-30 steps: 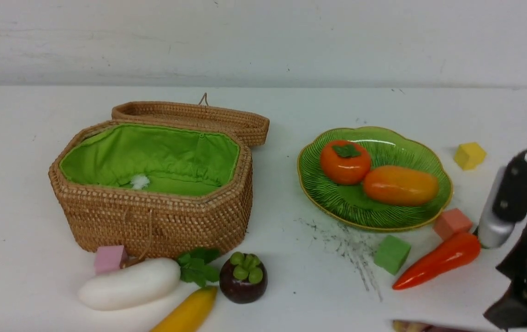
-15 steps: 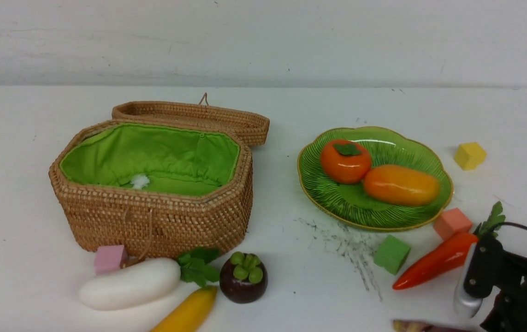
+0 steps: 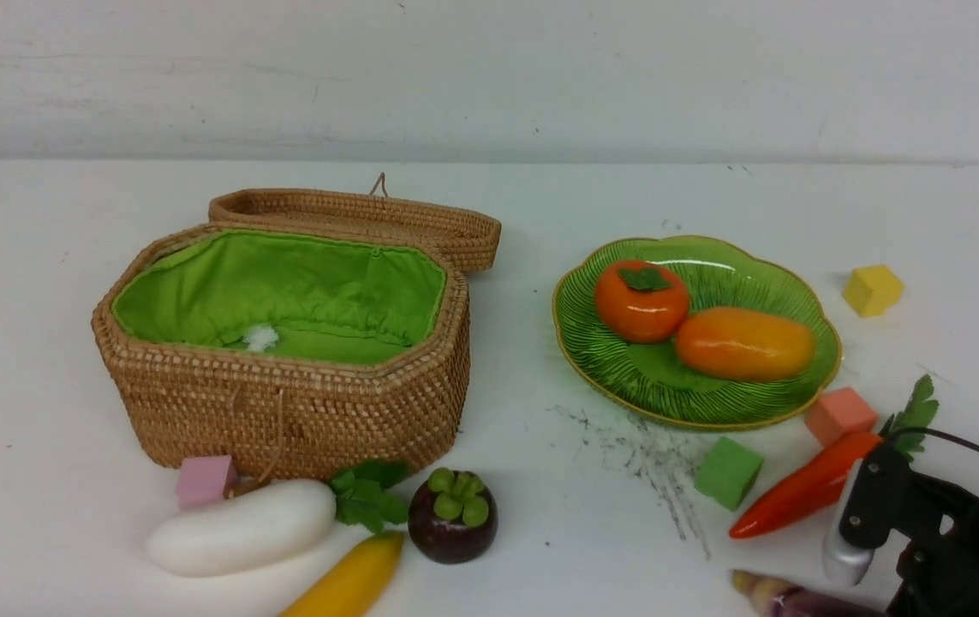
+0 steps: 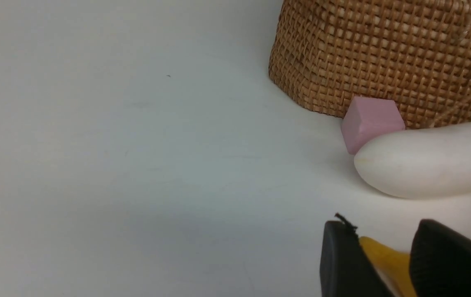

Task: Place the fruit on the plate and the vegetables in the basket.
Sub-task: Grab an eggplant with your right arm and place it in the basket on the left, then use the right arm to grab a carrot and put it into the left basket

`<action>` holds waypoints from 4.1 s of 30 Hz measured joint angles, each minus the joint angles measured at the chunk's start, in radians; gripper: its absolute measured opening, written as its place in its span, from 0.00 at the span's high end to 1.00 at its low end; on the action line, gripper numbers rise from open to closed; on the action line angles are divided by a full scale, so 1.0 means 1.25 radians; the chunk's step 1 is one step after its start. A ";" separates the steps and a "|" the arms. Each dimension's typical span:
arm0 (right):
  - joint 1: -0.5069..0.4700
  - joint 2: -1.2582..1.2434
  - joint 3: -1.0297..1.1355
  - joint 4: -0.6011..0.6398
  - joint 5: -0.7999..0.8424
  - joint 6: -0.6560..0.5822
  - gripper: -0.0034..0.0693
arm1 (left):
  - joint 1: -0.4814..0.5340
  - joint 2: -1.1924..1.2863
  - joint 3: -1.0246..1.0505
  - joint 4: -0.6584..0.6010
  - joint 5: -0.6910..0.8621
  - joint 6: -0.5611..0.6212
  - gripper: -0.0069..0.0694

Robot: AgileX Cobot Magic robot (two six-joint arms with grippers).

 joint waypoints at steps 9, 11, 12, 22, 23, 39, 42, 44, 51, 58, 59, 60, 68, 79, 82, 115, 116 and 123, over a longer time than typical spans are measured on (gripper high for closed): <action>0.000 0.000 -0.002 0.011 -0.002 0.001 0.40 | 0.000 0.000 0.000 0.000 0.000 0.000 0.60; 0.000 0.001 -0.002 0.015 -0.005 0.002 0.40 | 0.000 0.000 0.000 0.000 0.000 0.000 0.60; 0.000 0.001 -0.002 0.016 -0.006 0.002 0.40 | 0.000 0.000 0.000 0.000 0.000 0.000 0.60; 0.000 0.001 -0.002 0.018 -0.006 0.002 0.40 | 0.000 0.000 0.000 0.000 0.000 0.000 0.60; 0.000 0.001 -0.002 0.018 -0.006 0.002 0.40 | 0.000 0.000 0.000 0.000 0.000 0.000 0.60; 0.000 -0.003 -0.006 0.022 -0.006 0.002 0.40 | 0.000 0.000 0.000 0.000 0.000 0.000 0.60; 0.000 -0.004 -0.024 0.050 0.020 0.002 0.40 | 0.000 0.000 0.000 0.000 0.000 0.000 0.60; 0.000 -0.009 -0.060 0.074 0.078 0.002 0.40 | 0.000 0.000 0.000 0.000 0.000 0.000 0.60; 0.020 -0.026 -0.312 0.134 0.298 0.002 0.40 | 0.000 0.000 0.000 0.000 0.000 0.000 0.60; 0.195 0.005 -0.571 0.163 0.290 0.040 0.40 | 0.000 0.000 0.000 0.000 0.000 0.000 0.60; 0.223 0.025 -0.618 0.166 0.277 0.049 0.40 | 0.000 0.000 0.000 0.000 0.000 0.000 0.60; 0.249 0.055 -0.675 0.173 0.263 0.052 0.40 | 0.000 0.000 0.000 0.000 0.000 0.000 0.60; 0.377 0.323 -0.977 0.279 0.154 -0.027 0.40 | 0.000 0.000 0.000 0.000 0.000 0.000 0.60; 0.408 0.494 -1.117 0.309 0.072 -0.057 0.38 | 0.000 0.000 0.000 0.000 0.000 0.000 0.60; 0.408 0.494 -1.118 0.315 0.072 -0.045 0.24 | 0.000 0.000 0.000 0.000 0.000 0.000 0.60; -0.008 -0.015 -0.333 -0.066 0.174 1.204 0.24 | 0.000 0.000 0.000 0.000 0.001 0.000 0.60; -0.008 -0.013 -0.317 -0.057 0.148 1.228 0.23 | 0.000 0.000 0.000 0.000 0.001 0.000 0.60; -0.008 0.042 -0.277 -0.031 -0.033 1.355 0.20 | 0.000 0.000 0.000 0.000 0.001 0.000 0.60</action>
